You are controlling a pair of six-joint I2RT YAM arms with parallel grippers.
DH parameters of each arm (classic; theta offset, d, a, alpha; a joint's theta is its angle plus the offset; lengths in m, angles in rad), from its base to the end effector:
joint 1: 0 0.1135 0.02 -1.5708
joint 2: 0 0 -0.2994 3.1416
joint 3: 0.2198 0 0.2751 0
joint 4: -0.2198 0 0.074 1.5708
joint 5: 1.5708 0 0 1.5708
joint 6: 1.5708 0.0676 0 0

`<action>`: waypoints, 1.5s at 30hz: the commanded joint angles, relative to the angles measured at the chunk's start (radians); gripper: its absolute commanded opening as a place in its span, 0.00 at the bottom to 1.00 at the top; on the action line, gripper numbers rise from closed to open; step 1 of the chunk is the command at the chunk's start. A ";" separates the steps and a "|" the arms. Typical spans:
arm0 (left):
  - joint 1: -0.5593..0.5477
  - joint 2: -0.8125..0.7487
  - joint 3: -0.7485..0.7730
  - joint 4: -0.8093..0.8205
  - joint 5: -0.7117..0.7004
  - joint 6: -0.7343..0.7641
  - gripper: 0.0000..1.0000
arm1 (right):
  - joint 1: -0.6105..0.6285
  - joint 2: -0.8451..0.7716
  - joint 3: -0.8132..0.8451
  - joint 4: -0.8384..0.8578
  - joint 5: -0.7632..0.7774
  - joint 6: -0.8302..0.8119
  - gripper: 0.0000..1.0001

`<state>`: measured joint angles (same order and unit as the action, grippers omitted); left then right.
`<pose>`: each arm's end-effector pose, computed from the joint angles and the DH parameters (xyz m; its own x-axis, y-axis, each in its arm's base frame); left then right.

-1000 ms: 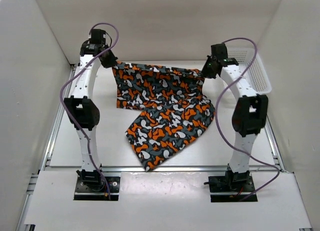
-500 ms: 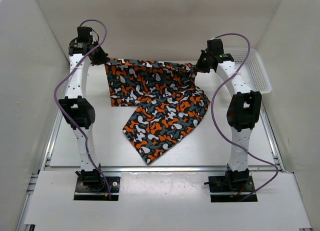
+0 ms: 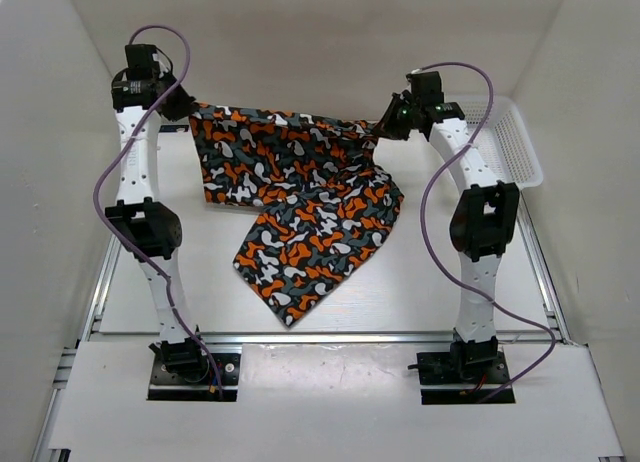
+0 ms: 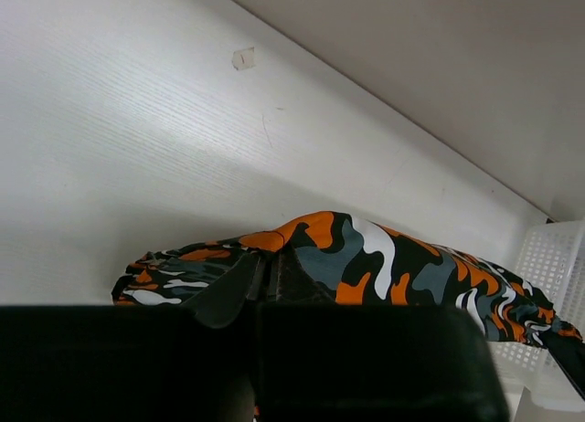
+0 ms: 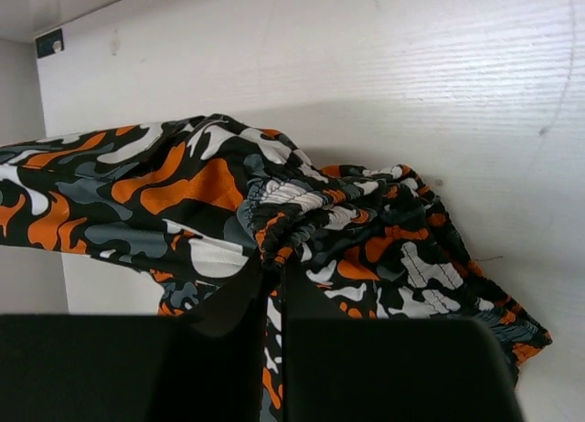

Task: Fold and stack the shorts
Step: Fold the shorts

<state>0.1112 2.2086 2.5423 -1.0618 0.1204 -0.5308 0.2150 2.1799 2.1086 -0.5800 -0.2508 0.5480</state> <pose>0.5352 0.0516 0.4047 -0.5597 -0.5682 -0.6033 -0.3529 0.8221 -0.4468 0.5575 0.1389 0.3152 -0.7137 0.3607 -0.6005 -0.0324 0.8393 0.5428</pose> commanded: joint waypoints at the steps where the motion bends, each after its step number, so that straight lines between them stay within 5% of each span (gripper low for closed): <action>1: 0.123 -0.072 0.079 0.056 -0.182 0.041 0.10 | -0.046 0.053 0.085 -0.054 0.091 -0.039 0.01; 8: 0.015 -0.214 -0.103 0.007 -0.146 0.057 0.10 | -0.046 0.136 0.218 -0.054 0.073 -0.072 0.01; 19: -0.315 -0.717 -0.707 -0.076 -0.169 0.010 0.10 | -0.111 0.026 0.131 -0.107 0.022 -0.115 0.01; 26: -0.537 -0.883 -1.098 -0.024 -0.200 -0.161 0.10 | -0.155 -0.208 -0.180 -0.116 0.082 -0.158 0.01; 34: -0.758 -0.934 -1.304 0.000 -0.248 -0.299 0.10 | -0.184 -0.471 -0.588 -0.043 0.209 -0.139 0.01; 45: -0.794 -0.903 -1.456 0.010 -0.295 -0.376 0.10 | -0.184 -0.825 -1.028 -0.023 0.363 0.021 0.01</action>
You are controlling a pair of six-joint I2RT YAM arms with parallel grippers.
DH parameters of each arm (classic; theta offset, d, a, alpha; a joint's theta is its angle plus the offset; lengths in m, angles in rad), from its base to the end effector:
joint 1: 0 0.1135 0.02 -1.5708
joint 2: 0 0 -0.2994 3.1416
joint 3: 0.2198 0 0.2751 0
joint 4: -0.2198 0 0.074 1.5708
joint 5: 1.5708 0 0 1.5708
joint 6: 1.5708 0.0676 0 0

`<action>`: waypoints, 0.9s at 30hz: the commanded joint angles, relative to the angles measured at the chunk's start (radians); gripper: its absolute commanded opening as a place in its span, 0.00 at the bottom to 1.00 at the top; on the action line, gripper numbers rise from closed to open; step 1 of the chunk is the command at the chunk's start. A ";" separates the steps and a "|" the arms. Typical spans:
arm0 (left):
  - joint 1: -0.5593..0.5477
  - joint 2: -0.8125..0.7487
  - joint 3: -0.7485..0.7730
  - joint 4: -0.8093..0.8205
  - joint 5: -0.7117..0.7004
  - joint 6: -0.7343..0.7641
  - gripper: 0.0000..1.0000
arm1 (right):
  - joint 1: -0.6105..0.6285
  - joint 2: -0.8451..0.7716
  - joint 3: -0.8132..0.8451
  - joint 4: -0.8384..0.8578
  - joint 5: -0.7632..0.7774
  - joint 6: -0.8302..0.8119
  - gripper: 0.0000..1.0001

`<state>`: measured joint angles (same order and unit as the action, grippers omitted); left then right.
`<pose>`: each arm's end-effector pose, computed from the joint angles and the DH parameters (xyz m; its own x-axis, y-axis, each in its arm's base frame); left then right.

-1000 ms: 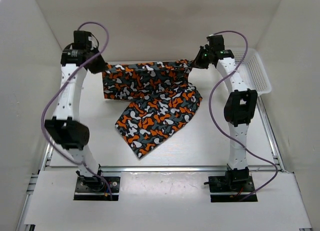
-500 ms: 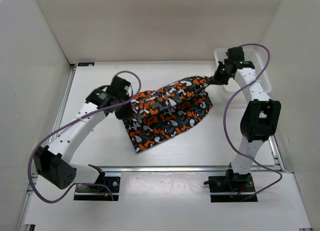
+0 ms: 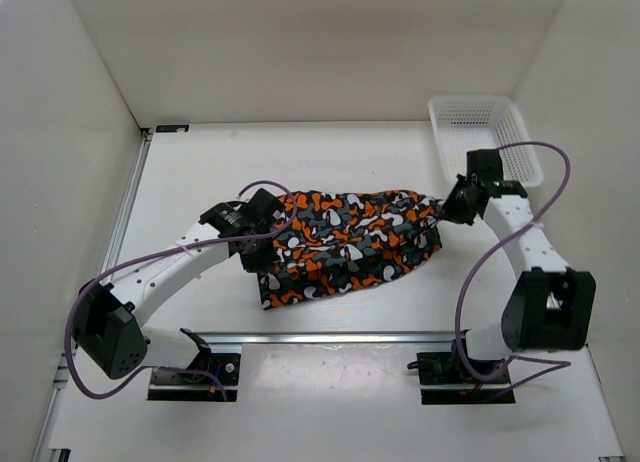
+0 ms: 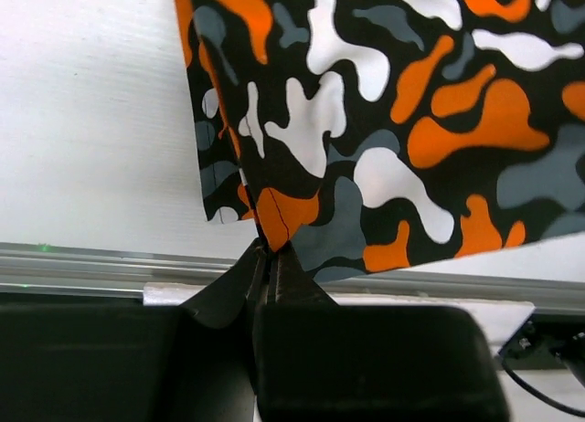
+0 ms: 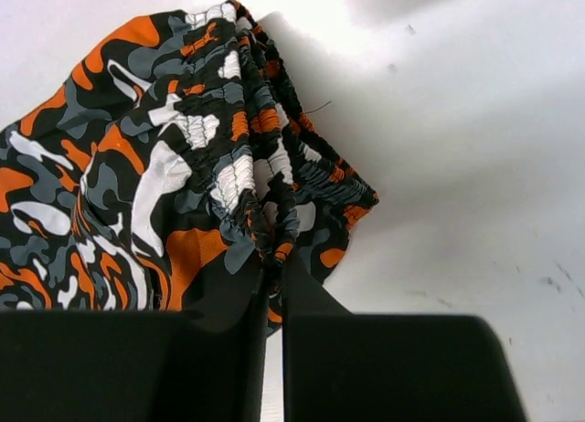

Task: Fold and stack the shorts
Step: Fold the shorts

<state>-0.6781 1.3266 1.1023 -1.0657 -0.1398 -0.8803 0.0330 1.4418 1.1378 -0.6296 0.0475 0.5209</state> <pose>0.2098 -0.1569 0.2674 -0.9323 -0.2293 -0.2797 -0.2003 0.9713 -0.1284 0.3397 0.0080 0.2735 -0.6991 0.4743 -0.5350 0.3957 0.8799 0.2630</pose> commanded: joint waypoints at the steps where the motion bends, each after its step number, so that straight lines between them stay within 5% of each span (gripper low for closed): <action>1: -0.005 -0.021 -0.016 0.013 -0.044 -0.026 0.10 | -0.002 -0.134 -0.109 0.016 0.064 0.063 0.01; 11: -0.005 -0.052 -0.111 -0.017 -0.011 -0.118 0.10 | -0.002 -0.369 -0.413 -0.045 0.049 0.191 0.05; 12: -0.005 -0.041 -0.122 -0.017 0.003 -0.118 0.14 | -0.002 -0.407 -0.441 -0.036 -0.004 0.200 0.16; 13: 0.021 -0.032 -0.131 -0.017 0.023 -0.131 0.21 | 0.010 -0.423 -0.464 -0.036 -0.027 0.212 0.46; 15: 0.032 0.002 -0.147 -0.017 0.045 -0.141 0.44 | 0.010 -0.445 -0.510 -0.036 -0.049 0.244 0.61; 17: 0.046 0.020 -0.156 -0.017 0.062 -0.152 0.57 | 0.010 -0.455 -0.510 -0.045 -0.037 0.245 0.72; 18: 0.046 0.020 -0.156 -0.017 0.087 -0.152 0.72 | 0.010 -0.455 -0.510 -0.045 -0.019 0.245 0.74; 27: 0.046 0.002 -0.260 0.038 0.149 -0.195 0.73 | 0.010 -0.345 -0.499 0.022 -0.003 0.212 0.69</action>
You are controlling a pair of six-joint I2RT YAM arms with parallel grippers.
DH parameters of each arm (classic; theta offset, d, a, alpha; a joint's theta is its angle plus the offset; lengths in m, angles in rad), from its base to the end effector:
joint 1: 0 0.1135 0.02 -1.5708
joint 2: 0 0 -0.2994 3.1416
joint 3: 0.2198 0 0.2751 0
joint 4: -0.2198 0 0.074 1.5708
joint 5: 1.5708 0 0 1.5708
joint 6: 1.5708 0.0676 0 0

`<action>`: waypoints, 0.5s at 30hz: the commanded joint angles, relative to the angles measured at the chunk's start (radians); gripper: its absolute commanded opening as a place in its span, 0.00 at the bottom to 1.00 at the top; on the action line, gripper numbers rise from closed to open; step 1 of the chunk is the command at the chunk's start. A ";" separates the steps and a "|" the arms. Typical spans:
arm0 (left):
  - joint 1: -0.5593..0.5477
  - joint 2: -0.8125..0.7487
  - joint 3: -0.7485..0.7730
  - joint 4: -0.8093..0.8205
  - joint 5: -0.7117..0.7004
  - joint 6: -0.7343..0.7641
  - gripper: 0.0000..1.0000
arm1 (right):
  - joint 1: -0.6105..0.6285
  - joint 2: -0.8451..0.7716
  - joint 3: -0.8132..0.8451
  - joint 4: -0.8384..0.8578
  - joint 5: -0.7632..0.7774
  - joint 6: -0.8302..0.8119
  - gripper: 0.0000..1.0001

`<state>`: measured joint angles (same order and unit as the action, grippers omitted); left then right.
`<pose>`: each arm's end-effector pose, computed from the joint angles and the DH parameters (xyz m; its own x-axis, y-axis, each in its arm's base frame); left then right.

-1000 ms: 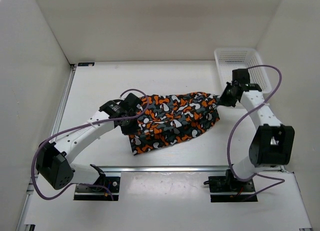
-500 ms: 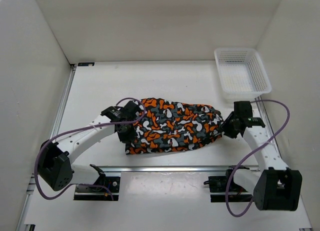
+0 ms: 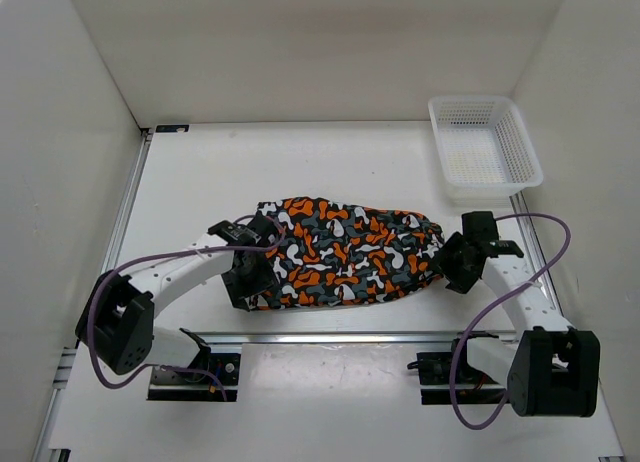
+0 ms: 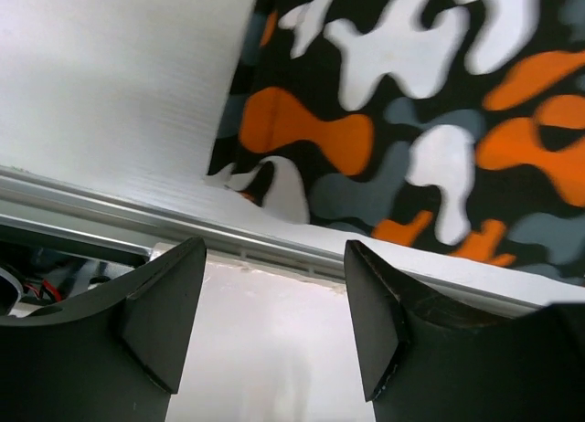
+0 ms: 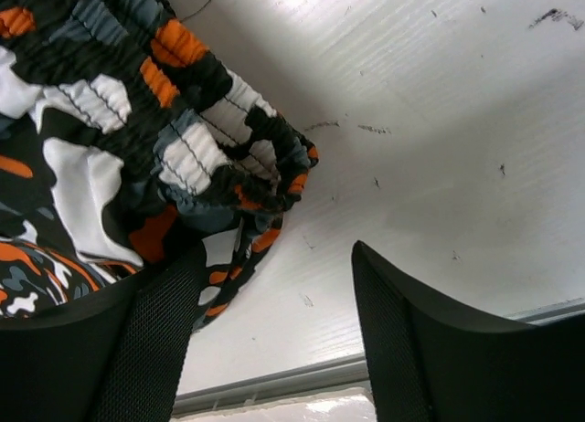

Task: Fold and stack the shorts
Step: Fold the shorts

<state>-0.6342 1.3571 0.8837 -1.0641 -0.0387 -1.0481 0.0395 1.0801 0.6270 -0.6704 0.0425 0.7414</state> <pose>0.1848 -0.1327 0.1956 -0.9141 -0.4025 -0.0501 -0.4025 0.9154 -0.0095 0.2077 0.0053 0.1864 -0.6787 0.6484 -0.3449 0.5929 0.7609 0.2638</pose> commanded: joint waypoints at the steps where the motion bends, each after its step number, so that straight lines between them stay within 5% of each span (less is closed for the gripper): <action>1: 0.002 -0.017 -0.051 0.050 0.059 -0.027 0.73 | 0.003 0.017 -0.001 0.072 -0.009 -0.008 0.65; 4: 0.002 0.043 -0.063 0.085 0.068 -0.027 0.71 | 0.003 0.026 -0.001 0.086 -0.009 -0.008 0.51; 10: 0.002 0.089 -0.014 0.085 0.019 -0.027 0.64 | 0.003 -0.022 0.010 0.074 0.029 -0.069 0.47; 13: 0.002 0.079 -0.005 0.076 -0.021 -0.027 0.61 | 0.003 -0.022 0.019 0.074 0.042 -0.080 0.36; 15: 0.014 0.088 0.006 0.067 -0.044 -0.027 0.57 | 0.003 -0.022 0.030 0.074 0.042 -0.091 0.19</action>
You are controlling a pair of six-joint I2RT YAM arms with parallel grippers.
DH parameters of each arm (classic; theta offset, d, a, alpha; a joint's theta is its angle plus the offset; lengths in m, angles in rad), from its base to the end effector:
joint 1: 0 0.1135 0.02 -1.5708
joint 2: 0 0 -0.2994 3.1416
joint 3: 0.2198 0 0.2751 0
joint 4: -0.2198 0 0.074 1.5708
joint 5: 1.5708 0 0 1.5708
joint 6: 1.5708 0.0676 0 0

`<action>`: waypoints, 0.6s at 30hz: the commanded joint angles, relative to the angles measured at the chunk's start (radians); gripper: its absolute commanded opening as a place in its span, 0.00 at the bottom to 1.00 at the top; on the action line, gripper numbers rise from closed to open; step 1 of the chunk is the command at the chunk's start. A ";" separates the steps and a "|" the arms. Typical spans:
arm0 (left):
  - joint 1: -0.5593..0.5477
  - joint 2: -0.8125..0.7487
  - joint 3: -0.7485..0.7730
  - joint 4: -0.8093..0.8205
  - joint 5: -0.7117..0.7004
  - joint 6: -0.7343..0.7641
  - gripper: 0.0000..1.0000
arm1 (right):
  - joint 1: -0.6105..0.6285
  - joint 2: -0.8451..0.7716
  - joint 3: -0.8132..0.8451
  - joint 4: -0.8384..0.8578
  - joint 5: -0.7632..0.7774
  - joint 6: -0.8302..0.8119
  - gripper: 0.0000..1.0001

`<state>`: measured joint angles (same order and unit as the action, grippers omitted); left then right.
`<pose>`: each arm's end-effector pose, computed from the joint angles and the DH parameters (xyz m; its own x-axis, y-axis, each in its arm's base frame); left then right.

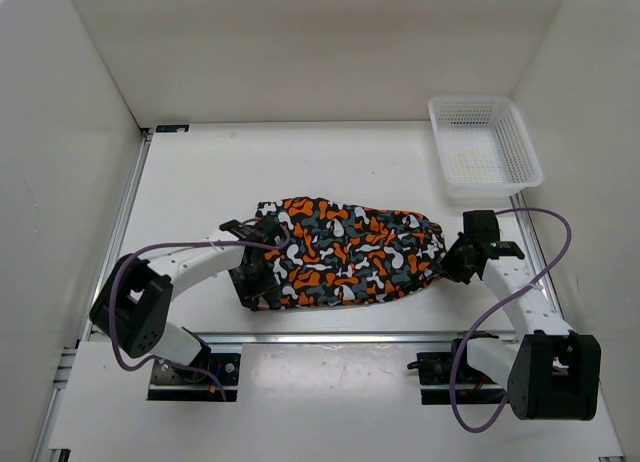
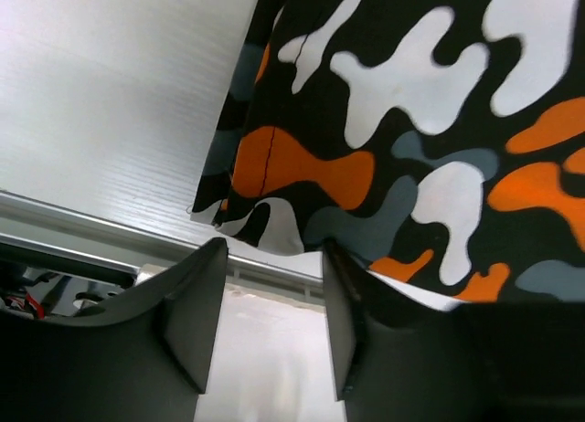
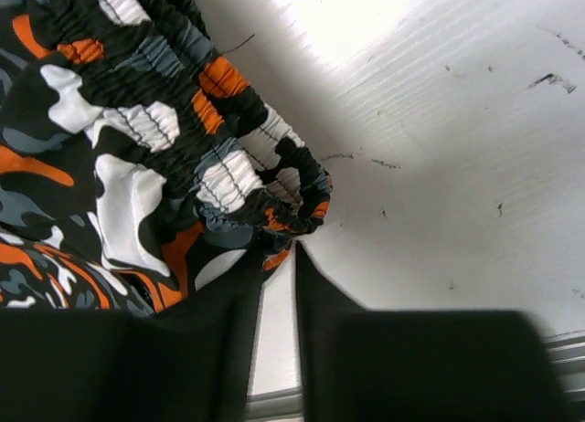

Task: Fold and stack the shorts
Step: Fold the shorts

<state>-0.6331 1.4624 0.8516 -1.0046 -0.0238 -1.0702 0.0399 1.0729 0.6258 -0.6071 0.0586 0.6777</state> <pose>0.1909 -0.1381 0.1649 -0.9062 -0.4228 0.0005 -0.4223 0.9051 0.0505 0.2149 0.0046 0.1915 -0.6837 0.5991 -0.4167 0.5363 0.7997 0.2700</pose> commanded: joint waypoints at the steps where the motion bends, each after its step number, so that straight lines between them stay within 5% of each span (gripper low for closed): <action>1: 0.013 -0.008 0.047 0.008 -0.070 -0.005 0.54 | 0.003 -0.014 0.031 0.010 0.026 -0.027 0.14; 4: 0.023 0.019 0.056 0.008 -0.088 -0.005 0.42 | 0.003 -0.014 0.040 0.010 0.026 -0.040 0.02; 5: 0.023 0.035 0.056 0.008 -0.099 -0.005 0.29 | 0.003 -0.014 0.040 0.010 0.026 -0.040 0.00; 8: 0.023 0.047 0.078 -0.005 -0.108 -0.005 0.10 | 0.003 -0.014 0.049 0.010 0.037 -0.049 0.00; 18: 0.052 -0.129 0.268 -0.241 -0.229 -0.013 0.10 | 0.003 -0.034 0.175 -0.022 0.015 -0.104 0.00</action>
<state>-0.6060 1.4513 1.0359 -1.1378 -0.1635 -1.0817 0.0406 1.0660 0.7094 -0.6197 0.0711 0.6136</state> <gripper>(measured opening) 0.114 0.002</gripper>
